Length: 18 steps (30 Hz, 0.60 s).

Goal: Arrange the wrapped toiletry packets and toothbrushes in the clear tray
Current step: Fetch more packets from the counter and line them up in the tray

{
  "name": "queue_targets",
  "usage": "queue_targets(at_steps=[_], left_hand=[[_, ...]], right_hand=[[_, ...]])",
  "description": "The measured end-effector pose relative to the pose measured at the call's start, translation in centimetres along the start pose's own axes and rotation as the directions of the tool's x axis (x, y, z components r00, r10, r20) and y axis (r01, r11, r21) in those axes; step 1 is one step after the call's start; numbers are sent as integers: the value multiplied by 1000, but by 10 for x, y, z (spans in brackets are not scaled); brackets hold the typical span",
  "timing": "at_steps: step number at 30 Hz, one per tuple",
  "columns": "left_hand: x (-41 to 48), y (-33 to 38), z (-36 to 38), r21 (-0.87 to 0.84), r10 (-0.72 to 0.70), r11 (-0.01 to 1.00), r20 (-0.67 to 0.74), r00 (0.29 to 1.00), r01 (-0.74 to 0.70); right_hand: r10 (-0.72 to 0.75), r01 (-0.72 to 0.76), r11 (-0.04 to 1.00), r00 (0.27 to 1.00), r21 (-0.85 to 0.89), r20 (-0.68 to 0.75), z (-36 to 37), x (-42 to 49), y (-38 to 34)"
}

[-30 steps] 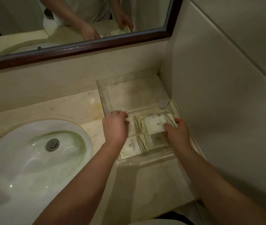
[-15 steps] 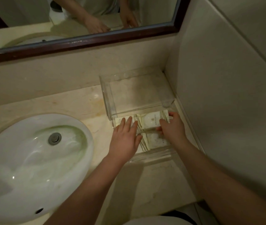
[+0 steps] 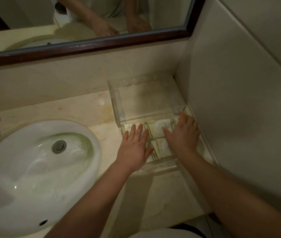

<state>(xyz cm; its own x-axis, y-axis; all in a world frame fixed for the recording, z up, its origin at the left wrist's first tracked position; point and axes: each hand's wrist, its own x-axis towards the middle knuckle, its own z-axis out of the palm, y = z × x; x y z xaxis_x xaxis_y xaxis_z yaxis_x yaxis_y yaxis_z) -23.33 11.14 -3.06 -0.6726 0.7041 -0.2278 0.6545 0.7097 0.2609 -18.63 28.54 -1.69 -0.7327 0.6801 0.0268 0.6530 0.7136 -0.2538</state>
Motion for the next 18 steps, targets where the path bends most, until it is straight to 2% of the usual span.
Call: queue_targets(at_steps=[3,5,7,9,12,14,18], left_hand=[[0,0,-2,1,2,1000,9,1000,-2],[0,1,-3,-1,4,1000,22,1000,-4],[1,0,-4,1,4,1000,29,1000,-4],[1,0,-5,18,4,1000,35,999,-5],[0,0,-7,38,7,999,58,998,-9],[0,1,-9,-17,18,1000,41,999,-18],[-17,-6,-17,-221,0,975,-151,988,-34]], right_hand=[[-168,167,985,985,-33,-31,2,-3,0],[-273,273,962,961,3,33,6,-7,-2],[-323,318,946,933,56,160,12,-15,-4],[-344,344,938,899,49,271,19,-21,-4],[-349,362,932,879,20,326,22,-23,-4],[-342,362,932,873,8,348,18,-22,-5],[-300,291,954,913,74,275,7,-33,-20]])
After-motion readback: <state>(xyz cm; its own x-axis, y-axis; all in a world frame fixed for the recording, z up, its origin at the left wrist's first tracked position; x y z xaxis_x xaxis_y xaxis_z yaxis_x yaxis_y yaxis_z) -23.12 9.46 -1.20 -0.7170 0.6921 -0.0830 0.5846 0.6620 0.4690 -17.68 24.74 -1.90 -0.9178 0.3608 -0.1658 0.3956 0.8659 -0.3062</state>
